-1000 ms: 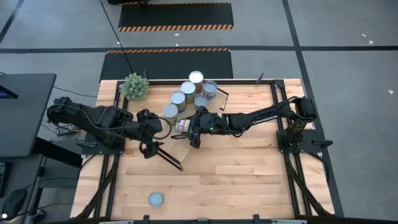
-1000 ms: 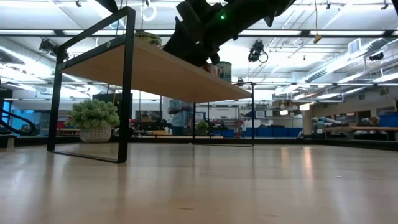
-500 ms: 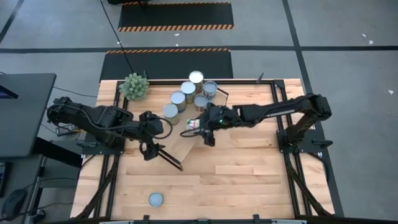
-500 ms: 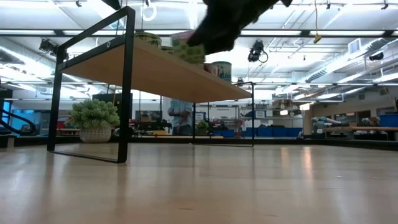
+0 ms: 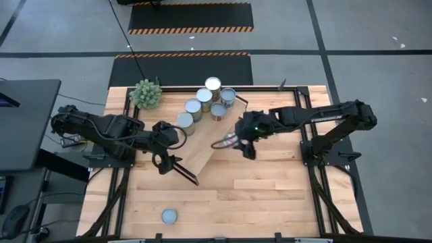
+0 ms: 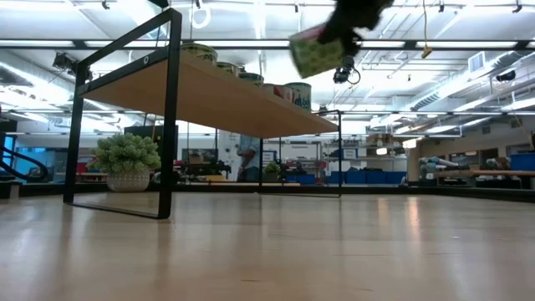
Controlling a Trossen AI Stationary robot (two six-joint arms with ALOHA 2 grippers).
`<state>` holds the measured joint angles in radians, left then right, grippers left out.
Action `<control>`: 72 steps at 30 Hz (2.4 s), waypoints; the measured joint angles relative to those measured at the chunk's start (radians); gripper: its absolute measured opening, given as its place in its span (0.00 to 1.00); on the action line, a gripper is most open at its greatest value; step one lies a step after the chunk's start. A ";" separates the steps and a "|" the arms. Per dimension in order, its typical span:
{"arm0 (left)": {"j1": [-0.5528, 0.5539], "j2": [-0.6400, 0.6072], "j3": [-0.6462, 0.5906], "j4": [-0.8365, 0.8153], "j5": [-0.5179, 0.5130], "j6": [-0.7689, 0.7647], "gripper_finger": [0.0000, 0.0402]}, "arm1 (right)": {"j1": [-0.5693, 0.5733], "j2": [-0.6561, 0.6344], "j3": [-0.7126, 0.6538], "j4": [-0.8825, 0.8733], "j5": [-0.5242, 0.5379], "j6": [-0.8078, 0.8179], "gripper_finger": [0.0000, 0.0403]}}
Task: Pick and place cans onto a shelf
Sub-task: Put the canned green peas on the shelf
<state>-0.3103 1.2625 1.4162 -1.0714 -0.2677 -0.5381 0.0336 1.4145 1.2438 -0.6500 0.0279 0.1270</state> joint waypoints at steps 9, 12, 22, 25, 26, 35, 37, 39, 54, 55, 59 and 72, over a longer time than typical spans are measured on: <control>0.006 0.000 0.000 0.002 -0.009 0.026 0.86 | 0.088 0.010 0.000 -0.419 -0.086 -0.026 0.73; 0.006 0.000 0.000 0.003 -0.009 0.042 0.86 | 0.107 0.058 -0.002 -0.478 -0.097 -0.048 0.73; 0.006 0.000 0.000 0.006 -0.008 0.052 0.86 | 0.140 0.315 -0.003 -0.577 -0.135 -0.173 0.73; 0.006 0.000 0.000 0.006 0.000 0.052 0.86 | 0.141 0.394 -0.003 -0.613 -0.136 -0.181 0.73; 0.006 0.000 0.000 0.005 0.002 0.052 0.86 | 0.141 0.419 -0.003 -0.629 -0.136 -0.182 0.73; 0.005 0.000 0.000 0.003 0.018 0.053 0.86 | 0.156 0.530 -0.003 -0.669 -0.081 -0.178 0.74; 0.005 0.000 0.000 -0.003 0.029 0.052 0.86 | 0.157 0.526 -0.003 -0.653 -0.073 -0.170 0.76; 0.005 0.000 0.000 -0.005 0.036 0.053 0.86 | 0.157 0.519 -0.003 -0.625 -0.069 -0.164 0.79; 0.005 0.000 0.000 -0.013 0.036 0.063 0.86 | 0.156 0.383 0.017 -0.615 -0.026 -0.046 0.94; 0.005 0.000 0.000 -0.013 0.036 0.063 0.86 | 0.160 0.363 0.017 -0.614 -0.024 -0.022 0.94; 0.005 0.000 0.000 -0.013 0.036 0.059 0.86 | 0.186 0.292 0.000 -0.593 -0.009 0.074 0.94; 0.005 0.000 0.000 -0.019 0.063 0.056 0.86 | 0.302 -0.033 -0.285 -0.394 0.136 0.592 0.93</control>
<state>-0.3050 1.2629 1.4166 -1.0900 -0.2044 -0.4816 0.3360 1.3815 0.9591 -1.0439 0.1634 0.7188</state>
